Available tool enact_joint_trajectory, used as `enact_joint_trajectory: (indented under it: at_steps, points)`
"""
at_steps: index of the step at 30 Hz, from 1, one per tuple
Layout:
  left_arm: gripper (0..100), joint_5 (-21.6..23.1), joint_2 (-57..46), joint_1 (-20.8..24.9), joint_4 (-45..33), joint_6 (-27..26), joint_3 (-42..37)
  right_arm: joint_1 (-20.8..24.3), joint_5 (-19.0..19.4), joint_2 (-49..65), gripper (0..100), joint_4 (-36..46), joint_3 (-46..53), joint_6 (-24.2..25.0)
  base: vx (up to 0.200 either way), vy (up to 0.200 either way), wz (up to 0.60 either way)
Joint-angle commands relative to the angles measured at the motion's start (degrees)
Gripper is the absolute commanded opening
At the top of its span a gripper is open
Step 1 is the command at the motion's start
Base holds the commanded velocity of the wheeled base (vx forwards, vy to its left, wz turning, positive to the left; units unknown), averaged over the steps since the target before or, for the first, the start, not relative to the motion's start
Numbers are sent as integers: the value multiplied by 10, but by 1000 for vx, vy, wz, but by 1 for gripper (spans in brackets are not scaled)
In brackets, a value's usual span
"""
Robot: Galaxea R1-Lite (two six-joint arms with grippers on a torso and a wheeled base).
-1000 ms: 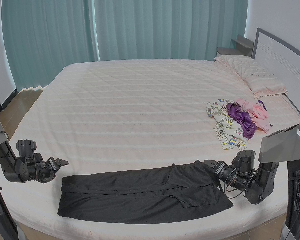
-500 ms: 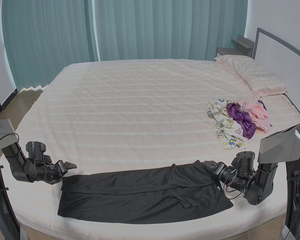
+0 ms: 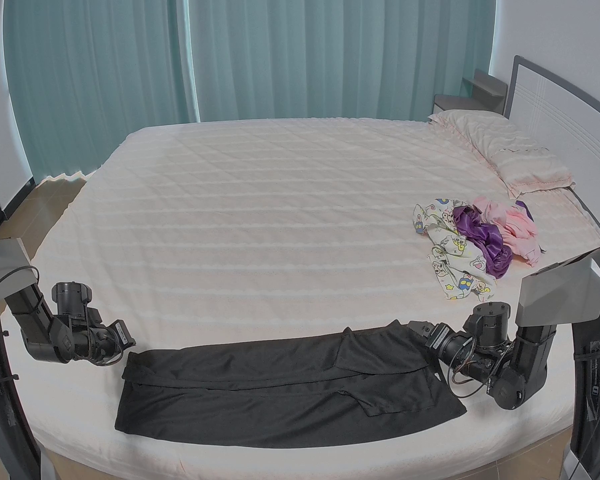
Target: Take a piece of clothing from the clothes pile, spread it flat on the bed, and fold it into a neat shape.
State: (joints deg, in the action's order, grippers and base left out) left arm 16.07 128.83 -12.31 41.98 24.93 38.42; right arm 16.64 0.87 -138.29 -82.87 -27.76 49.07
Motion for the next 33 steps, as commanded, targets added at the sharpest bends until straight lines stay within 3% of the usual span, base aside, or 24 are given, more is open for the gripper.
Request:
enact_joint_trajectory:
  at_steps: [1,8,13,14,17,22,25,29,33]
  points:
    - [0,-1,-1,-3,-1,1,6,0,0,1,100,0,0,0,0,0,0]
    - [0,0,-9,-6,28,36,2,-1,0,0,100,0,0,0,0,0,0]
    - [0,3,-6,-10,20,33,-3,0,0,0,100,0,0,0,0,0,0]
    - [100,5,-6,-10,20,33,-2,0,0,0,100,0,0,0,0,0,0]
    - [100,10,-6,-13,20,33,-3,0,0,0,100,0,0,0,0,0,0]
    - [100,101,-7,-32,1,29,-1,0,0,-1,100,0,0,0,0,0,0]
    - [100,104,-3,-32,-14,13,3,1,0,-1,100,-1,1,1,0,0,0]
    - [100,107,-2,-32,-20,-59,-5,0,0,0,100,-1,1,1,0,0,0]
    - [100,105,-6,-26,-19,-68,-11,1,-1,0,100,-1,0,1,0,0,0]
